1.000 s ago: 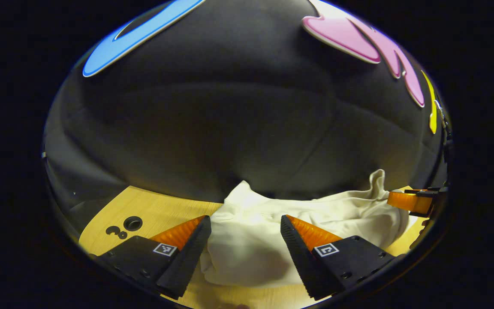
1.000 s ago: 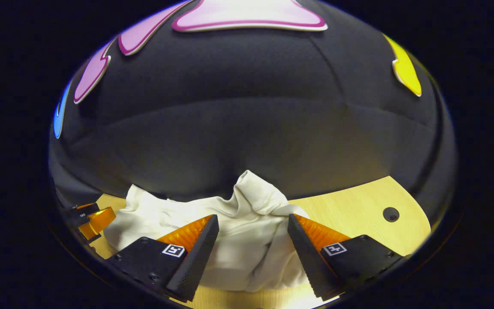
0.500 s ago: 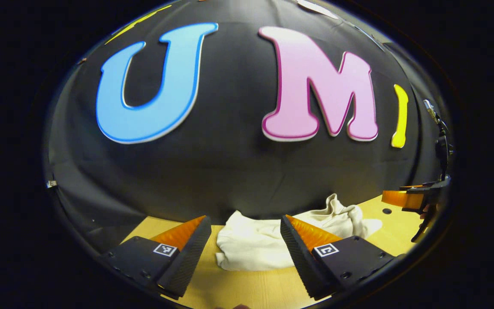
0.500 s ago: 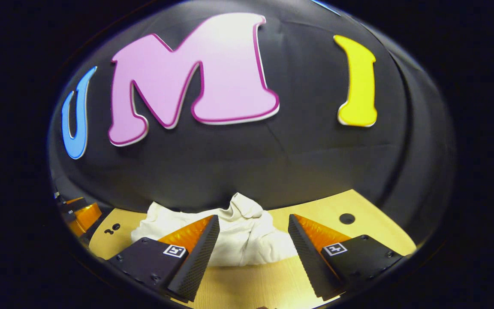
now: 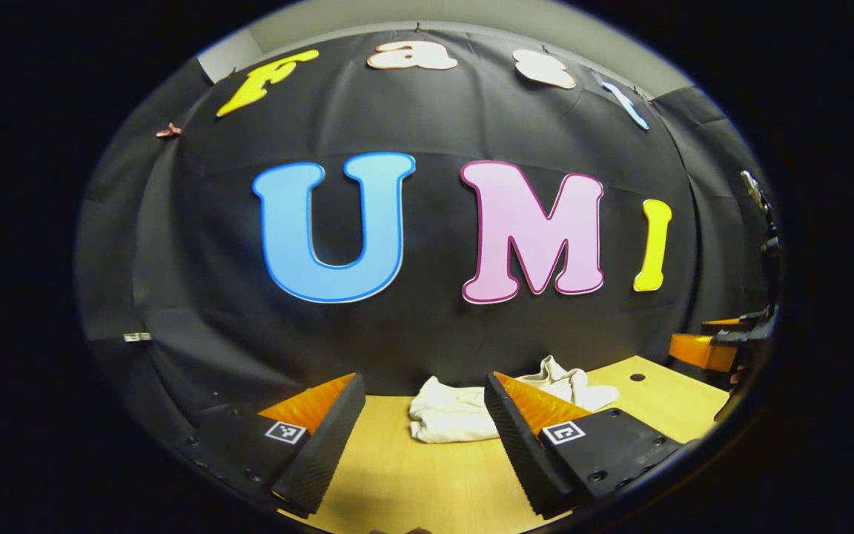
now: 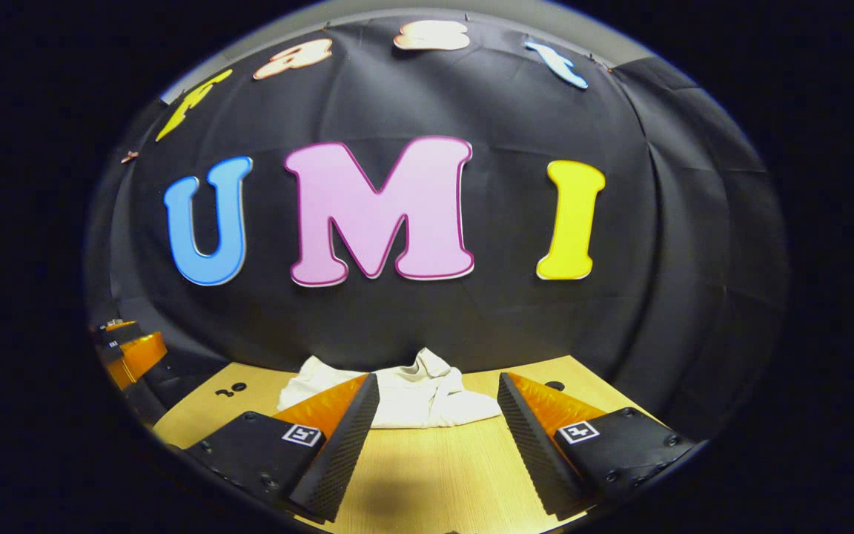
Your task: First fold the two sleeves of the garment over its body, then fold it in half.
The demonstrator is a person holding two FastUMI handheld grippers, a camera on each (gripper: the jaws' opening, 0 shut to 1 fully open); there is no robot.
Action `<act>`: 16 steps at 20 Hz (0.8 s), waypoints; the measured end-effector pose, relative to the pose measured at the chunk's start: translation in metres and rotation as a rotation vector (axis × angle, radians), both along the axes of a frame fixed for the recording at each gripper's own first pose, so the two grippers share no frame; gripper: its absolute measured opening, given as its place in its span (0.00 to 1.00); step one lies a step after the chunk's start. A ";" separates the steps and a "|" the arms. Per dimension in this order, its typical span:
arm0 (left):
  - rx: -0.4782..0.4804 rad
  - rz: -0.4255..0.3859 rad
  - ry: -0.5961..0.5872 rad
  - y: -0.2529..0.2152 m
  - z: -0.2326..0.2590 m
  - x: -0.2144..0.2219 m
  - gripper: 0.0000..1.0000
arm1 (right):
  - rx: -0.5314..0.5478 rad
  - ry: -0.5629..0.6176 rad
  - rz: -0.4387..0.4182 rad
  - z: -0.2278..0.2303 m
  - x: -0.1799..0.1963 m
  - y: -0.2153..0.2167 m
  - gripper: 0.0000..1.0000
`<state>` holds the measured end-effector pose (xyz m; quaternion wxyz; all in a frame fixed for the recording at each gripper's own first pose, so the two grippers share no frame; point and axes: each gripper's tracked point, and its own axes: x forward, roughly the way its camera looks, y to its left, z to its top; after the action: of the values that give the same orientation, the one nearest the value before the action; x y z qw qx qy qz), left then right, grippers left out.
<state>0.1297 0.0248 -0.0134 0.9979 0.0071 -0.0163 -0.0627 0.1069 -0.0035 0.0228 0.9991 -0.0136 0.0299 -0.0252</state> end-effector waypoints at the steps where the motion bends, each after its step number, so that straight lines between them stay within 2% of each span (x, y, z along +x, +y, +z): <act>1: 0.000 0.004 0.001 0.004 -0.005 -0.021 0.96 | -0.004 -0.014 0.002 0.003 -0.021 0.001 0.98; 3: -0.019 0.011 0.013 0.007 -0.018 -0.063 0.99 | -0.022 -0.020 0.012 0.003 -0.059 0.004 0.98; 8: -0.070 -0.047 0.014 0.005 -0.057 -0.148 1.00 | -0.017 -0.049 -0.004 0.001 -0.141 0.000 0.98; 12: -0.096 -0.050 0.024 0.008 -0.076 -0.199 1.00 | 0.043 -0.008 -0.029 -0.008 -0.186 -0.013 0.99; 14: -0.077 -0.036 0.030 0.012 -0.081 -0.217 0.99 | 0.079 -0.015 -0.068 -0.005 -0.204 -0.028 0.99; 16: -0.052 -0.025 -0.015 0.013 -0.082 -0.234 1.00 | 0.101 -0.037 -0.086 -0.002 -0.218 -0.041 0.98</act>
<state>-0.1043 0.0381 -0.0954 0.9967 -0.0187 -0.0257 -0.0745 -0.1112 -0.0445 0.0209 0.9969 0.0385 0.0130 -0.0669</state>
